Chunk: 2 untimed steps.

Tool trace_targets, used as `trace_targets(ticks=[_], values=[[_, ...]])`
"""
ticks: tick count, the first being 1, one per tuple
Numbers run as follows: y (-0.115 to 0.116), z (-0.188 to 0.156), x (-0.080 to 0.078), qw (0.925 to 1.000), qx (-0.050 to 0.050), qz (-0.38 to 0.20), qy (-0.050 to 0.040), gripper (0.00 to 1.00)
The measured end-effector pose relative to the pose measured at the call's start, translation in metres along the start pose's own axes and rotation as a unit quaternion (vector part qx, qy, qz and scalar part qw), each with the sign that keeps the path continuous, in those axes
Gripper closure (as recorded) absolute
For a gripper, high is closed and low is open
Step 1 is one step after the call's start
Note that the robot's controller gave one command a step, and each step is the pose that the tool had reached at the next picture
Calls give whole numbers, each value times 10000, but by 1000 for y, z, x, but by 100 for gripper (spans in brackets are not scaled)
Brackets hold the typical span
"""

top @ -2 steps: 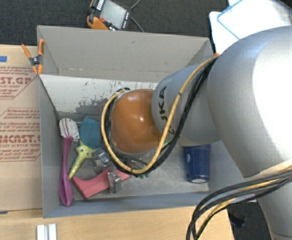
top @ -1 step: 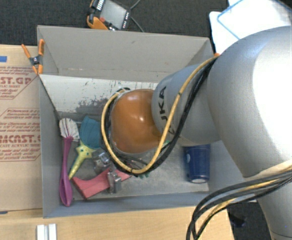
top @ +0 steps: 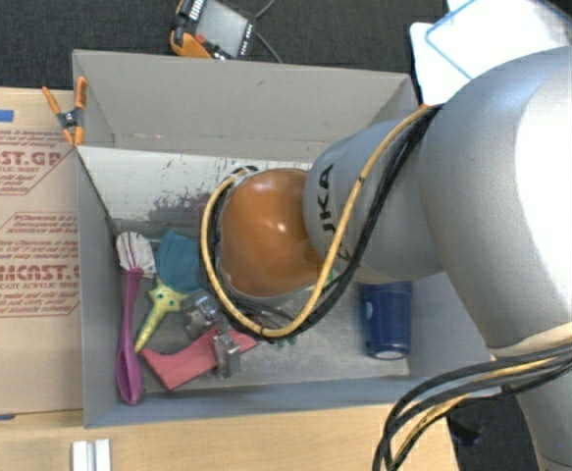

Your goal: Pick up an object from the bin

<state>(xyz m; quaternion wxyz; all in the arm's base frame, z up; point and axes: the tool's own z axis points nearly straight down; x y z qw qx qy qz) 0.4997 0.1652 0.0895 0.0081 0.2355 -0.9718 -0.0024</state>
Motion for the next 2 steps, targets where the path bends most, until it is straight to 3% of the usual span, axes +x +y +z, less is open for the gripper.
trace_targets(ticks=[2], values=[[1,-45,1,10000,3,-2,-4,100]])
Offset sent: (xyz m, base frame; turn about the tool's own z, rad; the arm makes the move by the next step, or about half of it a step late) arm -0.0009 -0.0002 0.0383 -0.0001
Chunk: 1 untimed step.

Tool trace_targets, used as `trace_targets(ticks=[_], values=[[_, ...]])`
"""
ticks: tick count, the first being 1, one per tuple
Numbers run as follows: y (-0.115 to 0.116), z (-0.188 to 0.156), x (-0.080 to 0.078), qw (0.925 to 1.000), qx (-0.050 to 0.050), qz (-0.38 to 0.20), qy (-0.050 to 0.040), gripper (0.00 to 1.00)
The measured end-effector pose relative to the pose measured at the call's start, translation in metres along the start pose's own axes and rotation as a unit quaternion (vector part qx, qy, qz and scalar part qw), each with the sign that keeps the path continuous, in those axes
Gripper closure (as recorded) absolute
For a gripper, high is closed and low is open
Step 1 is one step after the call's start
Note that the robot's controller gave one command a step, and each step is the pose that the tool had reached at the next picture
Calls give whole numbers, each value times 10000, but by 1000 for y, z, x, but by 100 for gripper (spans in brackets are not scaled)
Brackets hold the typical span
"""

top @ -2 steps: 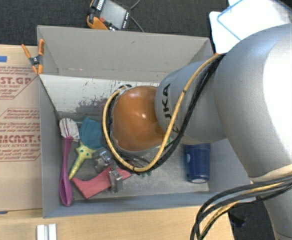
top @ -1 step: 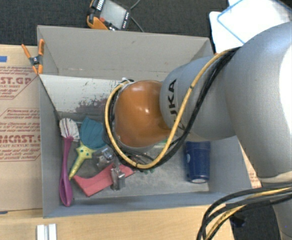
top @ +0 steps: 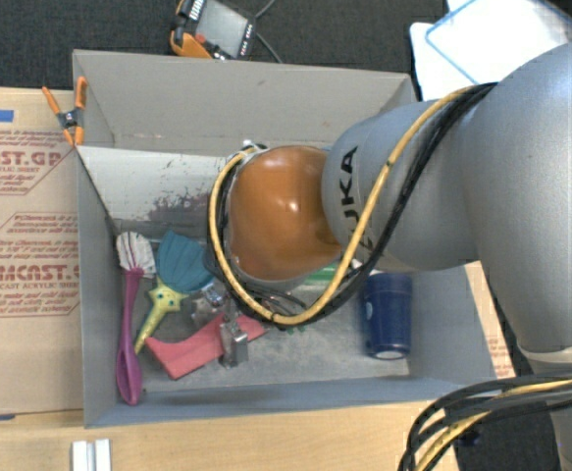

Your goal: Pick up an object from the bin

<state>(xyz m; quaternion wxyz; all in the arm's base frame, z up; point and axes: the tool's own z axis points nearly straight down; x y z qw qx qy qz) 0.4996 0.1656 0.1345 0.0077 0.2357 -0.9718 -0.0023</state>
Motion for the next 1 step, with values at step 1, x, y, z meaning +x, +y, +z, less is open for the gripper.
trace_targets(ticks=[1], values=[[1,-25,2,10000,-7,-2,35,100]])
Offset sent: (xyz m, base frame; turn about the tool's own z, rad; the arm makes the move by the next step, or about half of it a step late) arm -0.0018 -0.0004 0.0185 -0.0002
